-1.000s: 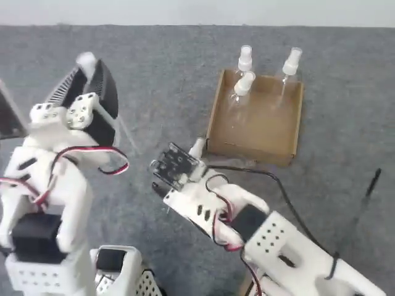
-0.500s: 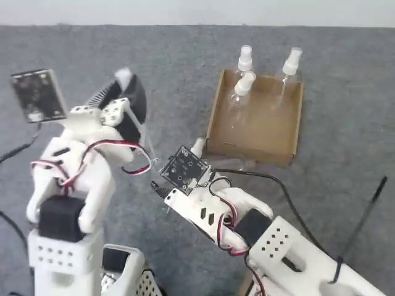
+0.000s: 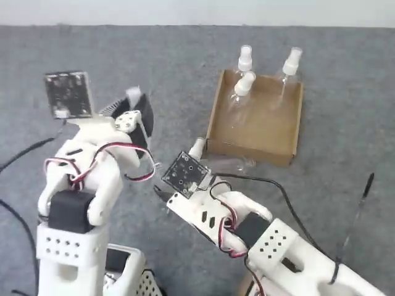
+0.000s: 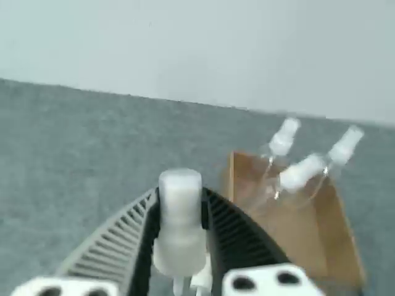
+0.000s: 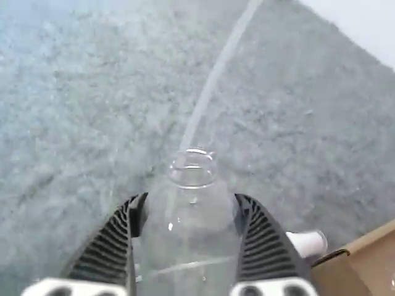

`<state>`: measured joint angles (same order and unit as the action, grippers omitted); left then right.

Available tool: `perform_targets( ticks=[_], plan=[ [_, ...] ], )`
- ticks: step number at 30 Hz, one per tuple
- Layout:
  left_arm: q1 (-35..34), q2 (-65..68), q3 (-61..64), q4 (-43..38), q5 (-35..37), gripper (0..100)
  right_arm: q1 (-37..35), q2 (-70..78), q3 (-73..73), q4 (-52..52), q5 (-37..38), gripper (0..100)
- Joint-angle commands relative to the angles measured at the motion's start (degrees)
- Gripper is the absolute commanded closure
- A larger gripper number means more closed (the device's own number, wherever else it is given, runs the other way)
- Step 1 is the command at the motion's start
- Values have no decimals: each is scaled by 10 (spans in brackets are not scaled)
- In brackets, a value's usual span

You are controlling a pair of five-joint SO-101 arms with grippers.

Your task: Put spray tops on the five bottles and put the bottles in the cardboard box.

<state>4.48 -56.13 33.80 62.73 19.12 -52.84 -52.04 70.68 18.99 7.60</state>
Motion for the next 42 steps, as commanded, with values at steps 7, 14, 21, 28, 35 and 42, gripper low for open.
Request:
perform_targets(
  ticks=[7, 14, 21, 28, 35, 42],
  plan=[
    [4, -10, 35, 4, -18, 990, 40, -30, 36, -138, -107, 992],
    [5, -10, 35, 6, -18, 990, 39, -29, 37, -141, -120, 992],
    [63, -16, 35, 33, -103, 987, 41, -30, 40, -141, -120, 992],
    [68, -73, 51, 48, -104, 898, 41, -30, 40, -140, -120, 992],
    [68, -140, 59, 40, -150, 848, 42, -30, 40, -138, -120, 992],
    [-30, -90, 59, -8, -156, 849, 42, -30, 40, -137, -120, 992]
  ],
)
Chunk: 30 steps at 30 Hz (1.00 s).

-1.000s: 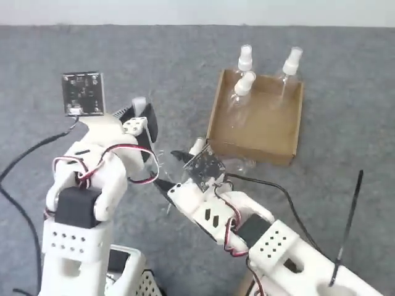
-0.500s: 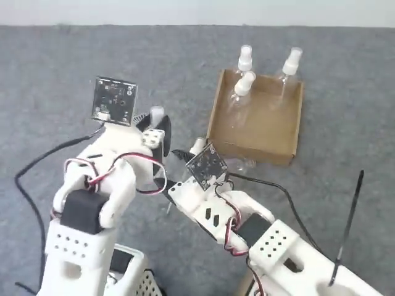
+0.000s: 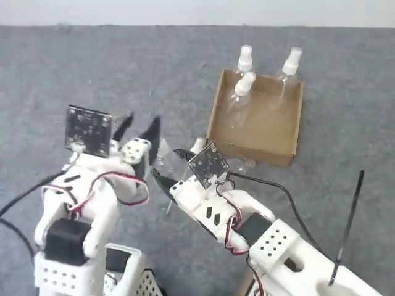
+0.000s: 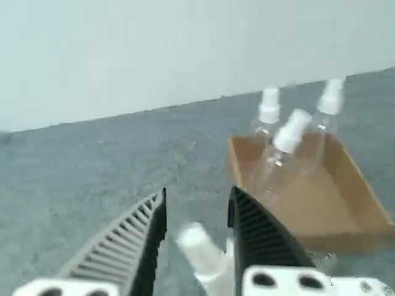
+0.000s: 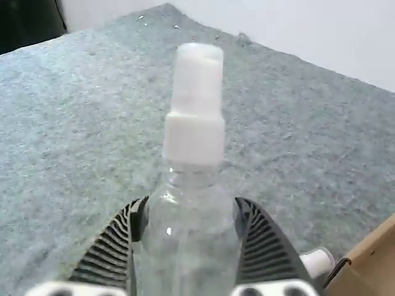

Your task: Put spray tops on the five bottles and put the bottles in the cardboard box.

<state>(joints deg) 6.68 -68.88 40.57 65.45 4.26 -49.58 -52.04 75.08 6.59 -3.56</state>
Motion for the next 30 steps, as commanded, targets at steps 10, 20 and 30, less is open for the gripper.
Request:
perform_targets(
  ticks=[10, 20, 30],
  plan=[
    [-71, 105, 0, -37, -32, 953, 9, -30, -4, -12, -8, 992],
    [19, 104, 62, -37, -66, 956, 9, -30, -4, -12, -6, 992],
    [-25, 104, -17, -38, -65, 956, 9, -30, -4, -12, -6, 992]
  ],
)
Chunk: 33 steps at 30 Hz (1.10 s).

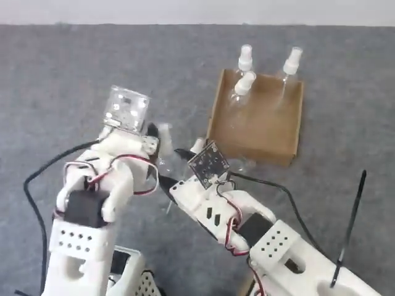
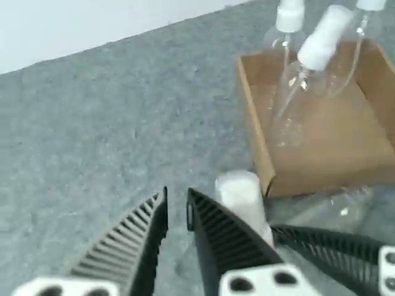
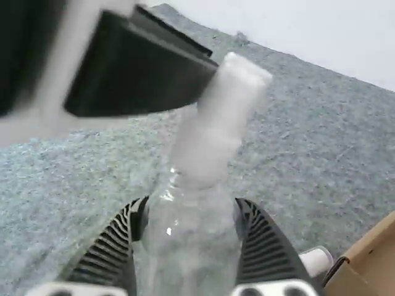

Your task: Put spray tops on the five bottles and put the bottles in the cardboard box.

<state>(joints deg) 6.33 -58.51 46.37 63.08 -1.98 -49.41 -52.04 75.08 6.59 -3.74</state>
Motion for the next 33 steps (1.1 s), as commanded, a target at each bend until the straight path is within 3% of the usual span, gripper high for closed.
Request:
perform_targets(
  ticks=[1, 13, 23, 33],
  plan=[
    [-23, 4, -93, -13, -3, 956, 7, -30, -4, -12, -4, 992],
    [-3, 0, -51, -20, -5, 956, 7, -30, -4, -12, -4, 992],
    [-2, -1, -62, 60, -6, 956, 7, -30, -4, -12, -4, 992],
    [-21, -9, -77, 62, -6, 955, 15, -30, -4, -12, -4, 992]
  ],
)
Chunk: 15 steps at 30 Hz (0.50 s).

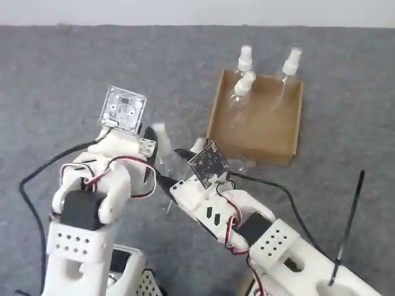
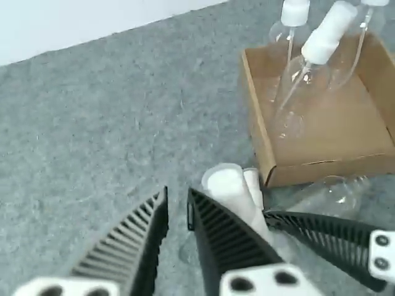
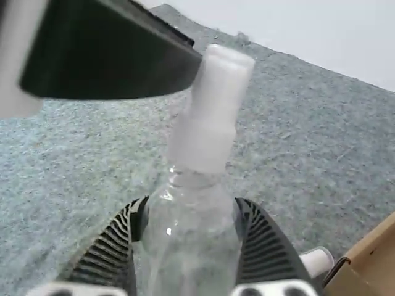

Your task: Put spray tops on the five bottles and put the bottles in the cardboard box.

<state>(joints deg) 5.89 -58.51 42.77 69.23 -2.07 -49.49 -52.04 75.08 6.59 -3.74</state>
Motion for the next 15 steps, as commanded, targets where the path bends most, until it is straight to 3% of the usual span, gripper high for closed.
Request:
perform_targets(
  ticks=[1, 5, 9, 15],
  plan=[
    [-25, -20, -44, 0, -4, 955, 25, -30, -5, -12, -4, 992],
    [-34, -95, -20, -2, -1, 952, 80, -31, -30, 3, -4, 992],
    [-35, -168, 71, -46, -1, 945, 123, -24, -122, 95, -5, 992],
    [1, -231, 218, -107, 0, 851, 149, 7, -241, 145, -4, 992]
  ],
)
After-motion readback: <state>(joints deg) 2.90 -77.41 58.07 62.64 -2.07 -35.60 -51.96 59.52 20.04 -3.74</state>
